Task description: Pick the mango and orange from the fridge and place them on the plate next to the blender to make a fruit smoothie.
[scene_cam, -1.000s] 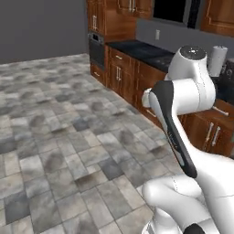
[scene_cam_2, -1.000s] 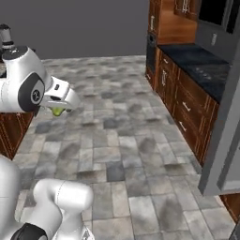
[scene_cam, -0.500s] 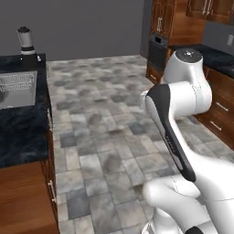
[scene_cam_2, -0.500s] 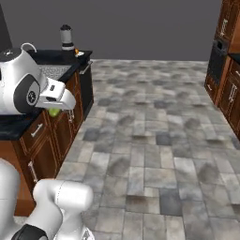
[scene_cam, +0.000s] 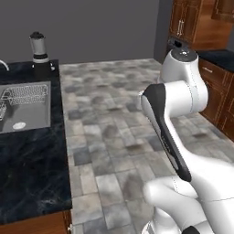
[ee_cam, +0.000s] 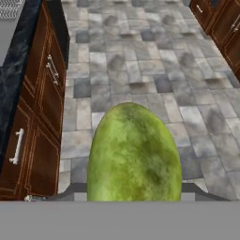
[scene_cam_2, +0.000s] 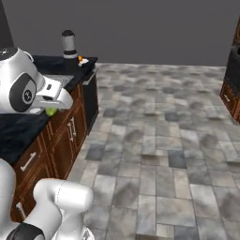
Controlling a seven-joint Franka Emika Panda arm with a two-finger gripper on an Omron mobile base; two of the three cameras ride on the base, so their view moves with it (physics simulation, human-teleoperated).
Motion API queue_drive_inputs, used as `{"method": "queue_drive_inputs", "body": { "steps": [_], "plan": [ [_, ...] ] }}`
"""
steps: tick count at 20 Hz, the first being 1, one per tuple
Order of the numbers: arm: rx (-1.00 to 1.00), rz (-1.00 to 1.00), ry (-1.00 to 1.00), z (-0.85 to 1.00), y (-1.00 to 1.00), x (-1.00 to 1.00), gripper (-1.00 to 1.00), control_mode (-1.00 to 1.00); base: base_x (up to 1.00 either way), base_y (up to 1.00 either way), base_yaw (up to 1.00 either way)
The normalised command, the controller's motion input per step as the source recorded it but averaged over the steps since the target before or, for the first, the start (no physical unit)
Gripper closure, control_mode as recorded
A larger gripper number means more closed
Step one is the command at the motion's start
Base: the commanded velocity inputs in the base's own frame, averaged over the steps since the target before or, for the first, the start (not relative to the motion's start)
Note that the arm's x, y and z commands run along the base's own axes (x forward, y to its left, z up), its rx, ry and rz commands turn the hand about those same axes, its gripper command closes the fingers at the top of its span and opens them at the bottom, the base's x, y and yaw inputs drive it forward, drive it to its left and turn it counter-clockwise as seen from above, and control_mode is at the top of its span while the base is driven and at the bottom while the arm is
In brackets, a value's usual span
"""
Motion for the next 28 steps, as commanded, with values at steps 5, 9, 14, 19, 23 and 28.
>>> {"method": "queue_drive_inputs", "body": {
  "steps": [5, 9, 14, 19, 23, 28],
  "plan": [
    [0.00, 0.00, 0.00, 0.00, 0.00, 0.00, 1.00, 1.00, 1.00, -0.66, 0.03],
    [0.00, 0.00, 0.00, 0.00, 0.00, 0.00, 1.00, 1.00, 1.00, -0.35, 0.05],
    [0.00, 0.00, 0.00, 0.00, 0.00, 0.00, 1.00, 1.00, 1.00, -0.06, 0.04],
    [0.00, 0.00, 0.00, 0.00, 0.00, 0.00, 1.00, 1.00, 1.00, 0.00, 0.07],
    [0.00, 0.00, 0.00, 0.00, 0.00, 0.00, 1.00, 1.00, 1.00, 0.00, 0.04],
    [0.00, 0.00, 0.00, 0.00, 0.00, 0.00, 1.00, 1.00, 1.00, 0.00, 0.04]
  ]
}}
